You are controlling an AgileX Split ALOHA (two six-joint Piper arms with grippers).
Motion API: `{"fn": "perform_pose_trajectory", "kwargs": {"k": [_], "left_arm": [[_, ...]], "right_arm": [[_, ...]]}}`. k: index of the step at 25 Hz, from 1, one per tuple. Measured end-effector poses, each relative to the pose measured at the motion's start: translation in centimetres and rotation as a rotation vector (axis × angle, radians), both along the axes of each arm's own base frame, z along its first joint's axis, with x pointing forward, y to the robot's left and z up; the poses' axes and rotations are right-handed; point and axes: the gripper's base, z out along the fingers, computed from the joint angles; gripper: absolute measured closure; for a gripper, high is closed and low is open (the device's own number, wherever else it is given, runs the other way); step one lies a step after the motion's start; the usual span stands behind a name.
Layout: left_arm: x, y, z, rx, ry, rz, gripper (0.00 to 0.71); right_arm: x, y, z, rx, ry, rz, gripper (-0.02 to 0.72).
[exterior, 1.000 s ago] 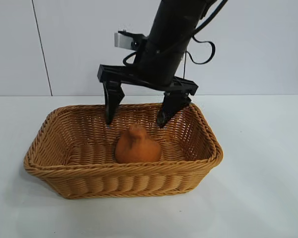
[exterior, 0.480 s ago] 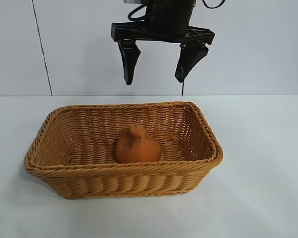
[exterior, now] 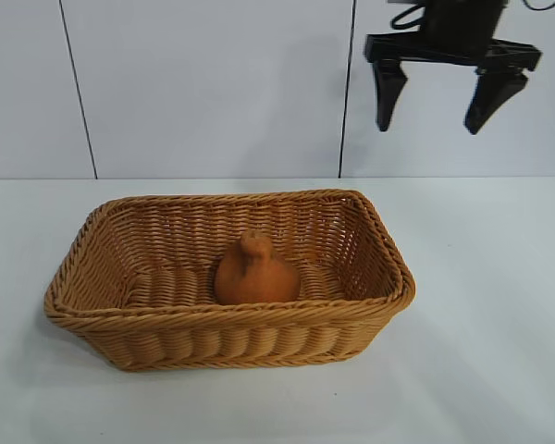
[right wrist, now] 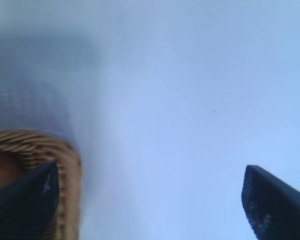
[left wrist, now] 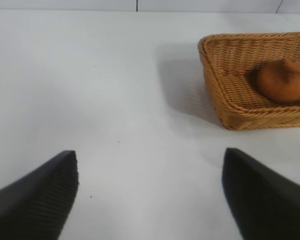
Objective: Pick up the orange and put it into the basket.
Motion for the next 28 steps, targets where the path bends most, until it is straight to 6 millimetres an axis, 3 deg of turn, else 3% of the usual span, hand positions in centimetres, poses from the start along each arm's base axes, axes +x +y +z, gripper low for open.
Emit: {"fn": "perform_pose_trajectory", "kwargs": {"k": [4,7,13,19,28], "left_arm": [[0.0,0.0,0.0,0.000,0.000,0.000,0.143],[0.0,0.0,0.0,0.000,0.000,0.000,0.143],[0.0,0.0,0.0,0.000,0.000,0.000,0.143],[0.0,0.0,0.0,0.000,0.000,0.000,0.143],[0.0,0.0,0.0,0.000,0.000,0.000,0.143]], "right_arm": [[0.5,-3.9,0.0,-0.001,0.001,-0.083,0.020],[0.6,-5.7,-0.1,0.000,0.004,-0.123,0.020],[-0.8,-6.2,-1.8,-0.012,0.087,-0.122,0.020],[-5.5,-6.4,-2.5,-0.027,0.198,-0.102,0.021],[-15.7,-6.6,0.8,-0.007,0.199,-0.079,0.021]]}}
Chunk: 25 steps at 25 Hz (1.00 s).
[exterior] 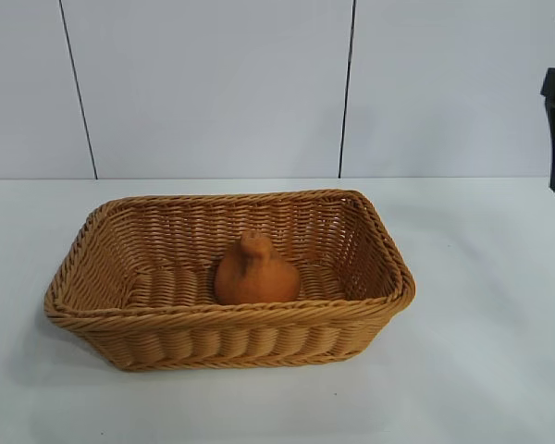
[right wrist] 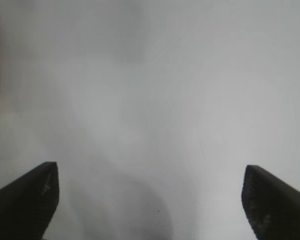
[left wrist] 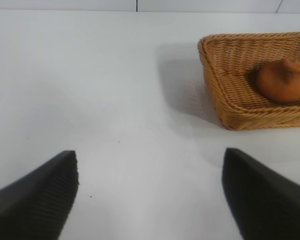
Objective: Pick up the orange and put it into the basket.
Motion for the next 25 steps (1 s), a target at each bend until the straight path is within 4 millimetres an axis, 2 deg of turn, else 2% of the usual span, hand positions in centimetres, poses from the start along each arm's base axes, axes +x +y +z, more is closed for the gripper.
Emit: {"fn": "perform_pose_trajectory", "kwargs": {"k": [7,15,20,25], "left_arm": [[0.0,0.0,0.0,0.000,0.000,0.000,0.143],[0.0,0.0,0.0,0.000,0.000,0.000,0.143],[0.0,0.0,0.0,0.000,0.000,0.000,0.143],[0.0,0.0,0.0,0.001,0.002,0.000,0.143]], "right_arm": [[-7.7,-0.3,0.9,0.006,-0.054,0.000,0.021],[-15.6,-0.7,-0.7,0.013,-0.262,0.015,0.021],[-19.5,-0.8,-1.7,0.010,-0.407,0.041,0.021],[-22.1,-1.0,-0.7,0.014,-0.576,0.041,0.021]]}}
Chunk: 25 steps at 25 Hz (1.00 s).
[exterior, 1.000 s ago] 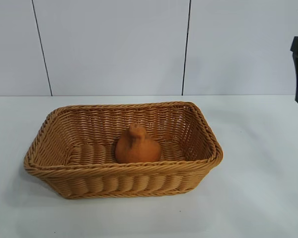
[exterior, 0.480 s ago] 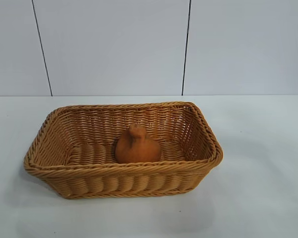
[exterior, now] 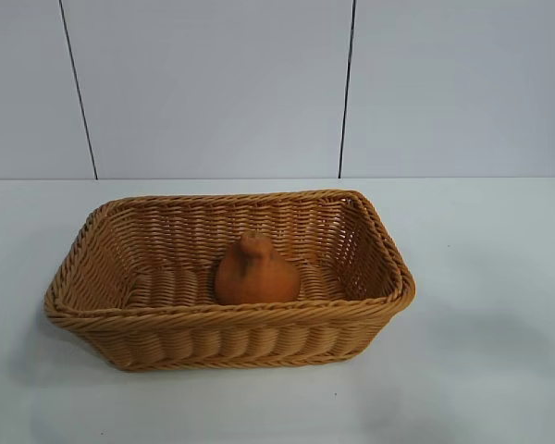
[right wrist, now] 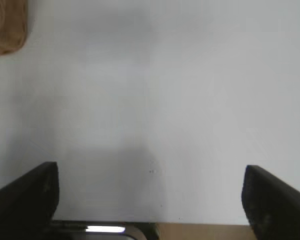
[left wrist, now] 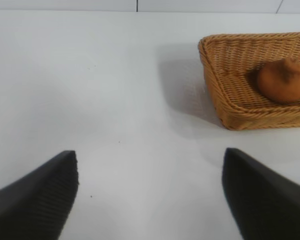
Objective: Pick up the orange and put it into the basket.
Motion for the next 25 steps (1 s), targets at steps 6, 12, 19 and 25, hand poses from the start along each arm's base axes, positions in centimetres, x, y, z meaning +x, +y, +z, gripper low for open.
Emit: {"fn": "perform_pose_trajectory", "kwargs": {"k": [6,12,19,25], "left_arm": [[0.0,0.0,0.0,0.001,-0.001,0.001,0.143],[0.0,0.0,0.0,0.001,-0.001,0.001,0.143],[0.0,0.0,0.0,0.001,-0.001,0.001,0.143],[0.0,0.0,0.0,0.001,-0.001,0.001,0.143]], "right_arm": [[-2.2,-0.1,0.9,0.007,-0.152,0.000,0.021],[-4.6,-0.2,1.4,0.014,-0.314,0.000,0.021],[-7.1,-0.3,1.6,0.021,-0.469,0.000,0.021],[-7.1,-0.3,1.6,0.022,-0.474,0.000,0.021]]}}
